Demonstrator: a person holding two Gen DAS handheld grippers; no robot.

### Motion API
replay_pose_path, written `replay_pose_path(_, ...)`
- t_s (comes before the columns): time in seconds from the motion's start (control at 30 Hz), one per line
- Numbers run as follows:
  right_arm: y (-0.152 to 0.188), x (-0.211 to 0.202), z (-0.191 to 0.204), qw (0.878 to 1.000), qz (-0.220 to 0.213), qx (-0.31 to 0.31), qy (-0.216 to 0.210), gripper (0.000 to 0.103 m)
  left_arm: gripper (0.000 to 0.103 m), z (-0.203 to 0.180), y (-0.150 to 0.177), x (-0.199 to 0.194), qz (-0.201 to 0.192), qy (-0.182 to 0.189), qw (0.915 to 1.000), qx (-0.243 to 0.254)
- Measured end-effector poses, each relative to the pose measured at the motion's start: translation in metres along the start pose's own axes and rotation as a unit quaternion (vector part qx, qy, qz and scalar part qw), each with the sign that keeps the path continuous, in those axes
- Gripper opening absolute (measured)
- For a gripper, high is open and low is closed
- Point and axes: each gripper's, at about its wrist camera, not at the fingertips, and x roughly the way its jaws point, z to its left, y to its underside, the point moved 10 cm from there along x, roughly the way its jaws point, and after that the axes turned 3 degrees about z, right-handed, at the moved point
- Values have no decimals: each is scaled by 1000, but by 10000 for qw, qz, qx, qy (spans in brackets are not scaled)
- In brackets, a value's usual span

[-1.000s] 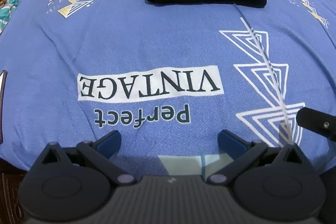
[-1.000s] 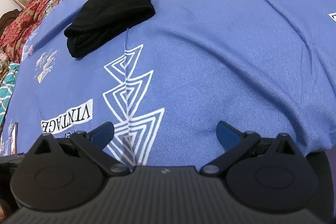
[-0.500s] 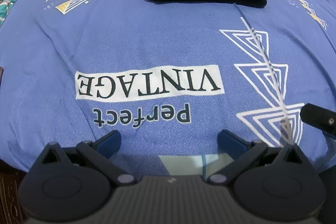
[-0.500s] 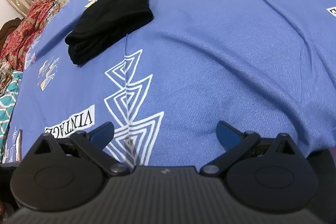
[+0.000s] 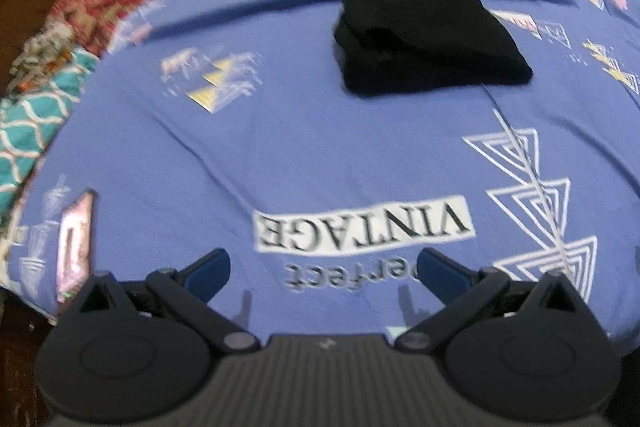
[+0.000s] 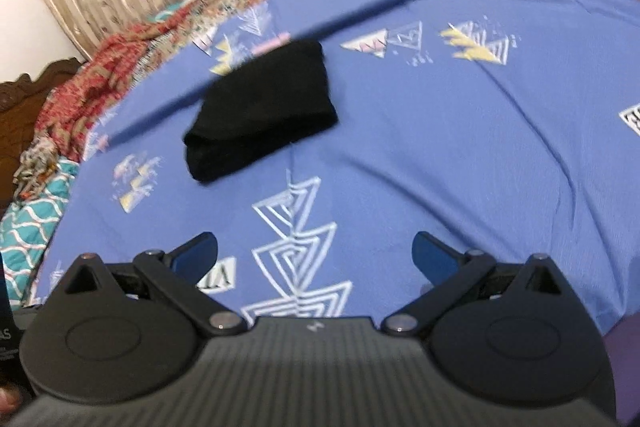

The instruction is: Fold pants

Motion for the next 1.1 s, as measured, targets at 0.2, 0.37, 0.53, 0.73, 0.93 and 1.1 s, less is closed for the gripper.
replay_pose_path(0.2, 3, 1, 12, 9997, 42, -152, -164, 103, 103, 15, 2, -3, -9, -211, 9998, -13)
replay_pose_path(0.37, 11, 7, 17, 9995, 209, -132, -210, 103, 103, 18, 11, 3, 149, -308, 9994, 32)
replay_pose_path(0.53, 11, 3, 17, 9997, 149, -79, -179, 103, 103, 12, 17, 4, 233, -322, 9991, 133)
replay_pose_path(0.73, 15, 5, 14, 9995, 233, -31, -192, 103, 103, 10, 19, 4, 237, -377, 9987, 232)
replay_pose_path(0.93, 16, 6, 14, 9994, 263, -28, -219, 103, 103, 9, 22, 7, 349, -315, 9986, 243)
replay_pose_path(1.1, 17, 7, 13, 9993, 299, -2, -209, 103, 103, -1, 27, 8, 450, -124, 9984, 306)
